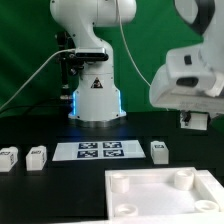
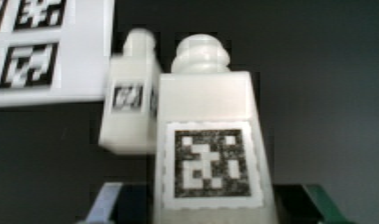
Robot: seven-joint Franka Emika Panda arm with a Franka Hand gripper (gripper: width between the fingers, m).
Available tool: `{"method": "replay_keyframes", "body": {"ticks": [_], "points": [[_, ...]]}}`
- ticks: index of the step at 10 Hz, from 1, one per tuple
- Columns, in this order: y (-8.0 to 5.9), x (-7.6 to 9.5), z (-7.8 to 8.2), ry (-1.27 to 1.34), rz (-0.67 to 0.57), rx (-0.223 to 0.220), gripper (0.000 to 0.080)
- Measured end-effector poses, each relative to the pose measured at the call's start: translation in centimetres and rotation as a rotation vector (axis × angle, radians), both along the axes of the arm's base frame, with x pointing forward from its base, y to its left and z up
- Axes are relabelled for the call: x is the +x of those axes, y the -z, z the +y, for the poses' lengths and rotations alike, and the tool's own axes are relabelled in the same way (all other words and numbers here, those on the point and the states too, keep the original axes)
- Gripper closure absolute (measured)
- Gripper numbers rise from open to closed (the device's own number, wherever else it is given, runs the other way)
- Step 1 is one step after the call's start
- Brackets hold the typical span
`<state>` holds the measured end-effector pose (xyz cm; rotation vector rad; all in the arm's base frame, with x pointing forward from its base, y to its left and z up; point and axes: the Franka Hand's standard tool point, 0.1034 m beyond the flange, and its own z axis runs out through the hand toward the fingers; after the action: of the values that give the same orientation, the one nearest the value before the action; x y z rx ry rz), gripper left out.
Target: Assemble one leg
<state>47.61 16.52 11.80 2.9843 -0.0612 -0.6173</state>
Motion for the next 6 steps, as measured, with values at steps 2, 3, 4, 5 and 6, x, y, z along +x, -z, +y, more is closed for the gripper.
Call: {"method": "replay_keyframes", "body": {"ticks": [2, 3, 4, 5, 6], "points": [[-2.2, 1.1, -0.2, -0.076, -0.148, -0.040, 0.0507], [-1.8, 1.3, 0.4, -0.082, -0.221, -0.011, 0.0507], [-1.7, 1.5, 0.9, -0.095, -0.327, 0.019, 0.0507], [-1.8, 1.3, 1.3, -0.103, -0.418, 0.047, 0.0507], [-1.7, 1.1, 1.7, -0.100, -0.472, 0.075, 0.0506]]}}
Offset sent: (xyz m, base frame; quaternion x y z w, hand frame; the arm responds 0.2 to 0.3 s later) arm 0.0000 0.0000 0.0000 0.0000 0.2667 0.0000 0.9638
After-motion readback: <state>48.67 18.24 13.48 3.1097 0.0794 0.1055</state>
